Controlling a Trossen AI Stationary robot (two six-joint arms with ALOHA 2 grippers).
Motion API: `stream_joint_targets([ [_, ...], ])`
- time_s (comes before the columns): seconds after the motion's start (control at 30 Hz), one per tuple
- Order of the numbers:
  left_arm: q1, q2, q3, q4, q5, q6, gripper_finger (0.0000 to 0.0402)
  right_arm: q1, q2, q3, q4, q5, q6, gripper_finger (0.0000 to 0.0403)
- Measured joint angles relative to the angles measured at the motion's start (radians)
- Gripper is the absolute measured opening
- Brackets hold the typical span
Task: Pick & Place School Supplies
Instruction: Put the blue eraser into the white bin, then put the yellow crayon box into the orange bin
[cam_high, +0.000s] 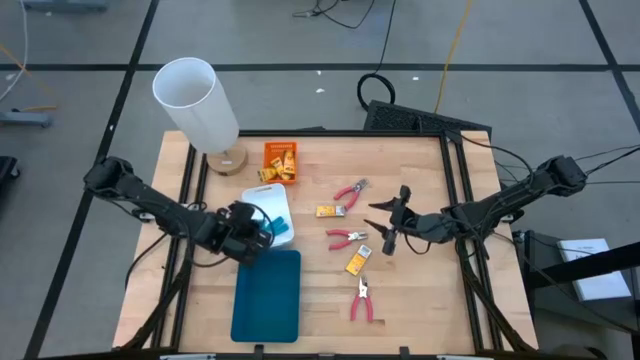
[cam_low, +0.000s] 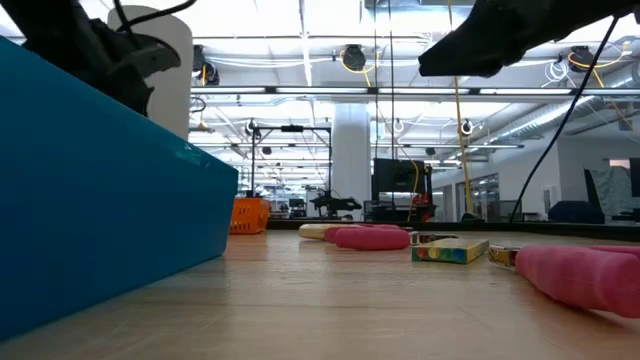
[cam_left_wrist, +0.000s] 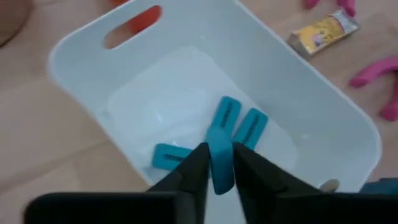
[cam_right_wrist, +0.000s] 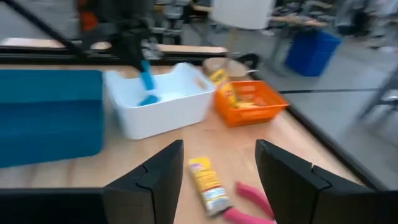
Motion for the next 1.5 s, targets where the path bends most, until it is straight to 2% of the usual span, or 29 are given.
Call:
stream_joint_targets([
  [0.17, 0.036, 0.000, 0.000, 0.084, 0.049, 0.111, 0.0169, 0.008, 0.054, 0.000, -0.009, -0.183, 0.035, 0.0208],
  [0.37, 0.081, 0.000, 0.000, 0.117, 0.131, 0.221, 0.0288, 0.031, 0.262, 0.000, -0.012, -0.338, 0.104, 0.0231],
  [0.57, 0.106, -0.010, 0.013, 0.132, 0.154, 0.245, 0.0354, 0.029, 0.411, 0.002, -0.003, -0.460, 0.115, 0.0229],
  [0.7, 0.109, -0.010, 0.028, 0.147, 0.155, 0.272, 0.0374, 0.006, 0.450, 0.003, -0.010, -0.517, 0.016, 0.0228],
  [0.87, 0.108, -0.025, 0.029, 0.269, 0.157, 0.351, 0.0383, -0.048, 0.451, 0.005, -0.027, -0.532, -0.105, 0.0232],
  [1.03, 0.109, -0.023, 0.030, 0.377, 0.181, 0.427, 0.0378, -0.089, 0.451, 0.005, -0.046, -0.651, -0.150, 0.0241],
  [1.33, 0.119, -0.023, 0.031, 0.396, 0.184, 0.442, 0.0366, -0.132, 0.451, 0.005, -0.064, -0.663, -0.220, 0.0282],
  [1.5, 0.119, -0.023, 0.031, 0.398, 0.184, 0.432, 0.0369, -0.161, 0.475, 0.005, -0.056, -0.735, -0.273, 0.0284],
])
